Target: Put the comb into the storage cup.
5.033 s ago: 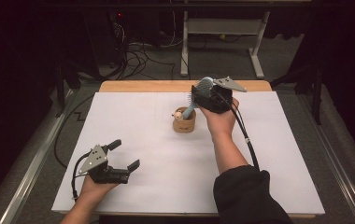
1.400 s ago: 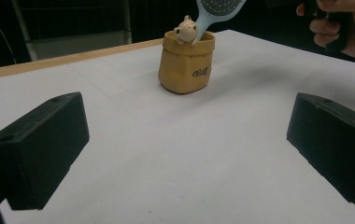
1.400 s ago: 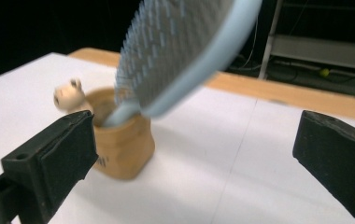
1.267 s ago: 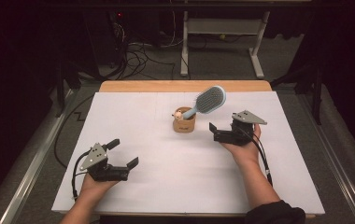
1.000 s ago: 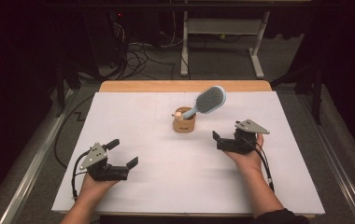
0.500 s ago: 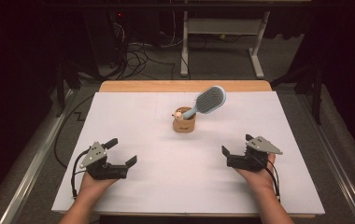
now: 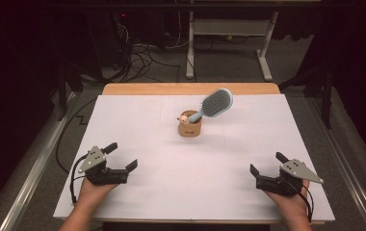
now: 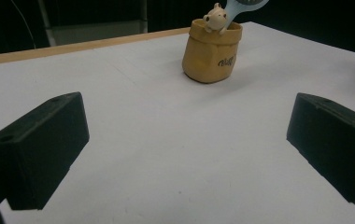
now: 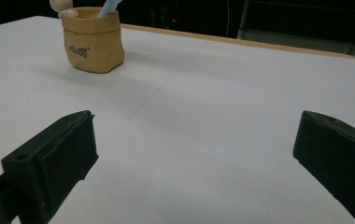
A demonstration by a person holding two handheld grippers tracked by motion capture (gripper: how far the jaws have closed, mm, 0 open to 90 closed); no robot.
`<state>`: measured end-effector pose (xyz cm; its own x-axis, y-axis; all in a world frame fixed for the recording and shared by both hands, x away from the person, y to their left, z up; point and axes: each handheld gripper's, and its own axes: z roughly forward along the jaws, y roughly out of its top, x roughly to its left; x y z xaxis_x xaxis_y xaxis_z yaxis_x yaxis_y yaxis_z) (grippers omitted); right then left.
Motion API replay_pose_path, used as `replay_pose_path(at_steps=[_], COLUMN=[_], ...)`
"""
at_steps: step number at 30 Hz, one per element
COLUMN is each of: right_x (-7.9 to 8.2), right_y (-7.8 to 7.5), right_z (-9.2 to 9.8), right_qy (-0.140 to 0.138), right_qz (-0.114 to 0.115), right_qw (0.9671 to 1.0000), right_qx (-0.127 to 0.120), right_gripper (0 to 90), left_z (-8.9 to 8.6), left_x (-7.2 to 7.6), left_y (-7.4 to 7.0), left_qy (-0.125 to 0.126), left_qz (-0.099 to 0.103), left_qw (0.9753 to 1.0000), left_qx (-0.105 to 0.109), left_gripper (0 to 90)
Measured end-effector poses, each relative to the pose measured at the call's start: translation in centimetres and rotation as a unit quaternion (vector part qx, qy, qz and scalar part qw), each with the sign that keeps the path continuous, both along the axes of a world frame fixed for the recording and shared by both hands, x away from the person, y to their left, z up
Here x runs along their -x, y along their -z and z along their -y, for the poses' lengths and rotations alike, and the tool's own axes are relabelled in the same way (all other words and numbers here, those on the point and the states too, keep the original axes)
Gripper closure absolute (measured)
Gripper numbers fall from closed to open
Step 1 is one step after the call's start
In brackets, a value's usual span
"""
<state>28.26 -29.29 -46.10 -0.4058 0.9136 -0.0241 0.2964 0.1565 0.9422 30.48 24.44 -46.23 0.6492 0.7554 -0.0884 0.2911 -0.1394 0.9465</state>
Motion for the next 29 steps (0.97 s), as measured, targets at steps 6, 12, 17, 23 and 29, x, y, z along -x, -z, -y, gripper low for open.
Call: replay_pose_path(at_steps=[6,12,17,23,29], right_x=[1.1,0.4,0.2,0.4,0.4], right_y=[-0.3,-0.3,0.2,-0.1,0.1], right_z=[0.9,0.7,0.4,0.2,0.3], right_qy=[0.001,-0.001,-0.007,-0.007,-0.004], right_qz=[0.014,0.014,0.003,0.009,0.006], right_qw=[0.9998,0.9998,1.0,0.9999,1.0], right_qx=[-0.012,-0.014,-0.002,-0.002,-0.001], right_gripper=[0.4,0.4,0.4,0.4,0.4], left_z=[-0.2,-0.3,0.2,0.0,0.0], left_x=[0.7,0.7,0.9,1.0,0.9], left_y=[0.2,0.2,0.0,0.0,-0.1], left_qy=[-0.004,-0.006,0.003,0.002,0.003], left_qz=[-0.005,-0.001,0.007,0.007,0.005], left_qw=[1.0,0.9999,0.9999,0.9999,1.0], left_qx=[0.003,0.013,0.013,0.01,0.004], left_gripper=[0.0,0.0,0.0,0.0,0.0])
